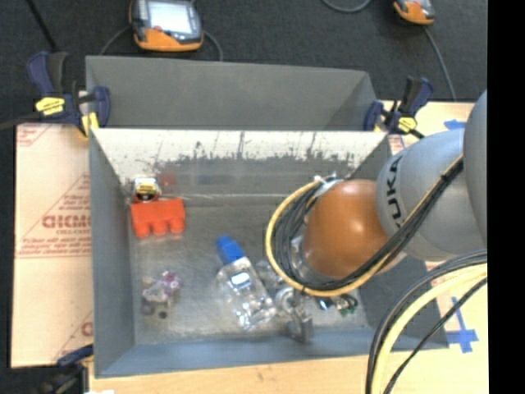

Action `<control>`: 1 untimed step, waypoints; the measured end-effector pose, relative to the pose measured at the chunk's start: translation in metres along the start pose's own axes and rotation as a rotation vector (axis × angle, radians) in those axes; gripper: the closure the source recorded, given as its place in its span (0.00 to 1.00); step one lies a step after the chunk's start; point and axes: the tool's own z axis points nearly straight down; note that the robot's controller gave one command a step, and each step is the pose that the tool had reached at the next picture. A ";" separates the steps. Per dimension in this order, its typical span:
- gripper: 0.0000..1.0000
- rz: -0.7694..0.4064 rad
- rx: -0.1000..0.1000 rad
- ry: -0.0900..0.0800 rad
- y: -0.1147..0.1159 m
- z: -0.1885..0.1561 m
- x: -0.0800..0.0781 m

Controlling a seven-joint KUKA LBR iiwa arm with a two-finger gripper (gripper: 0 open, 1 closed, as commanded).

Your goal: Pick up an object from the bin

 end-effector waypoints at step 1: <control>0.00 -0.354 -0.009 0.015 0.014 0.003 -0.018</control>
Offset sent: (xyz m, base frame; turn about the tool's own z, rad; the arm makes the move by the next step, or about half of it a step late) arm 0.0075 0.0219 -0.0037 -0.3571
